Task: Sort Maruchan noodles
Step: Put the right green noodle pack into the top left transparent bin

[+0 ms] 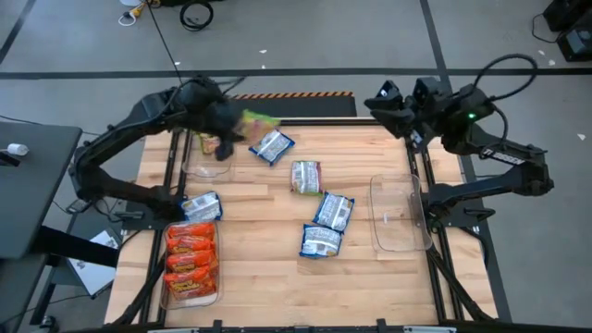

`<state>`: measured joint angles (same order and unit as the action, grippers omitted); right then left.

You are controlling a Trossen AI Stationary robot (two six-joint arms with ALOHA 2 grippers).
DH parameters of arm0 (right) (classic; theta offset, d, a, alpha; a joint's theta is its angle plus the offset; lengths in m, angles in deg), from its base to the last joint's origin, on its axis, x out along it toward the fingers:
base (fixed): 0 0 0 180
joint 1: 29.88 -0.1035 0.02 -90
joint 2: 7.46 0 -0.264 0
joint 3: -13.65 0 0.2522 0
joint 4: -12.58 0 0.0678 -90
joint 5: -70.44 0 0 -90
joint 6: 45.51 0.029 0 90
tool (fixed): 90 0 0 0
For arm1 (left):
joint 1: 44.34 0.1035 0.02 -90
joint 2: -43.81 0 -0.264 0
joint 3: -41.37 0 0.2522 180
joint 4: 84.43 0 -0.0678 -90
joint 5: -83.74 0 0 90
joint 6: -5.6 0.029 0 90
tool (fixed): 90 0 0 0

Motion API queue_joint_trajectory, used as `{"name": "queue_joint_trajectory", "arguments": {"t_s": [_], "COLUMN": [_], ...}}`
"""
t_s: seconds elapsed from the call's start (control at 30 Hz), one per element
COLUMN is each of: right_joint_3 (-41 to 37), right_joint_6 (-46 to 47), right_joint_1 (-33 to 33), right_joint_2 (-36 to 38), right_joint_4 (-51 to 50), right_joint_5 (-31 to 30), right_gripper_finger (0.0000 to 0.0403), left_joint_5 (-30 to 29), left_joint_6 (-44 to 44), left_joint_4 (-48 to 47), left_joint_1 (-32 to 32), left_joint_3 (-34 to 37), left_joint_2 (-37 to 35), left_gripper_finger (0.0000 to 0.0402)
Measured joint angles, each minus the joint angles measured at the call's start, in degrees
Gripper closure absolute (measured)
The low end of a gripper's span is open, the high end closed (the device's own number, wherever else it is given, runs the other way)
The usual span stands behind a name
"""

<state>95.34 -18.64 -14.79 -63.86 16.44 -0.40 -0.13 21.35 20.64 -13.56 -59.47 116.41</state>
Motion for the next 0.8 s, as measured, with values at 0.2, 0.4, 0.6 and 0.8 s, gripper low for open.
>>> {"name": "queue_joint_trajectory", "arguments": {"t_s": [0.2,0.4,0.6,0.8], "right_joint_3": [0.0,0.0,0.0,0.0], "right_joint_6": [-1.6,-1.6,-1.6,-1.4], "right_joint_1": [0.0,0.0,0.0,0.0], "right_joint_2": [-1.6,-1.4,0.5,2.1], "right_joint_4": [-3.0,-6.3,-11.1,-13.4], "right_joint_5": [0.0,0.3,0.4,0.4], "right_gripper_finger": [0.0245,0.0245,0.0245,0.0245], "left_joint_5": [-17.7,-21.5,-24.3,-24.4], "left_joint_6": [9.2,18.3,25.0,30.6], "left_joint_4": [-15.3,-11.2,-0.1,4.6], "left_joint_1": [6.5,10.7,10.8,11.2], "left_joint_3": [7.2,19.4,30.3,35.9], "left_joint_2": [0.1,0.2,0.2,1.2], "left_gripper_finger": [0.0236,0.0236,0.0236,0.0236]}}
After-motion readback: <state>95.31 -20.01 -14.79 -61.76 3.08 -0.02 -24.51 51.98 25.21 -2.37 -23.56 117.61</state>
